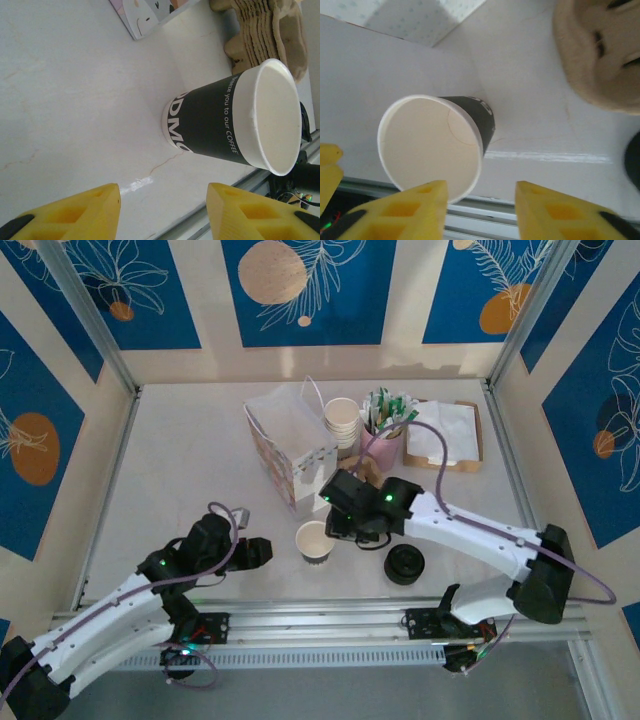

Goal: Pack the takeout coffee

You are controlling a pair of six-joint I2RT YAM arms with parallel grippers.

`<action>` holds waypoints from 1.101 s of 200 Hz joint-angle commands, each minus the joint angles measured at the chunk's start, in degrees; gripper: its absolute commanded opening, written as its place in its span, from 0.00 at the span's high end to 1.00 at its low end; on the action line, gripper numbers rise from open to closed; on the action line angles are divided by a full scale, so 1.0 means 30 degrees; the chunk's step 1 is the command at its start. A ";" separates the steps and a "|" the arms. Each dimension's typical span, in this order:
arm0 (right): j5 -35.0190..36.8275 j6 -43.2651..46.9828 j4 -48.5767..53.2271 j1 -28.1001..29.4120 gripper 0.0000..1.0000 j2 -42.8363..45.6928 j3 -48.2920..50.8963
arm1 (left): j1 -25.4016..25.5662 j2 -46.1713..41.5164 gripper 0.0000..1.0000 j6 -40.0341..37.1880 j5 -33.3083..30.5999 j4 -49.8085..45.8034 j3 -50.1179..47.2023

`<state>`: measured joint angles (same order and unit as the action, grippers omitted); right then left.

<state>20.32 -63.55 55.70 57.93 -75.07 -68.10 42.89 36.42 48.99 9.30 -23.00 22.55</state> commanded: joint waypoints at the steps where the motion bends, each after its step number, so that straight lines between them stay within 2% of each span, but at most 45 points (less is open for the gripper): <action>1: 0.1884 -0.0272 0.4005 -0.0199 0.52 0.2399 -0.0474 | 0.0187 -0.0172 0.51 -0.0306 -0.0732 -0.0528 0.0014; 26: 0.2456 -0.1657 0.5560 -0.1227 0.38 0.5421 0.1049 | 0.0195 -0.0232 0.51 -0.0314 -0.0956 -0.0594 0.0015; 48: 0.1240 -0.2513 0.5882 -0.3402 0.27 0.7622 0.3067 | 0.0199 -0.0306 0.50 -0.0355 -0.1449 -0.0821 -0.0059; 62: 0.0277 -0.2755 0.5772 -0.4703 0.21 0.8355 0.4177 | 0.0175 -0.0306 0.50 -0.0408 -0.1649 -0.1012 -0.0080; 84: -0.0369 -0.2764 0.5485 -0.5528 0.12 0.8402 0.5431 | 0.0176 -0.0333 0.50 -0.0428 -0.1807 -0.1280 -0.0102; 127: 0.0196 -0.2304 0.5454 -0.6245 0.10 0.7085 0.6622 | 0.0191 -0.0308 0.49 -0.0465 -0.1957 -0.1524 -0.0169; 149: -0.0544 -0.1661 0.4415 -0.6906 0.10 0.6664 0.7368 | 0.0198 -0.0324 0.49 -0.0468 -0.1940 -0.1670 -0.0133; 194: -0.1196 -0.1003 0.2589 -0.6947 0.09 0.5808 0.8134 | 0.0190 -0.0509 0.49 -0.0463 -0.2038 -0.2063 -0.0103; 220: -0.0564 -0.0980 0.3150 -0.6947 0.09 0.4897 0.7882 | 0.0176 -0.0595 0.49 -0.0461 -0.2103 -0.2371 -0.0074</action>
<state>18.61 -67.33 64.71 37.26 -58.57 -44.23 42.94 35.29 48.95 4.14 -28.14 22.55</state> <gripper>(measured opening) 0.911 0.507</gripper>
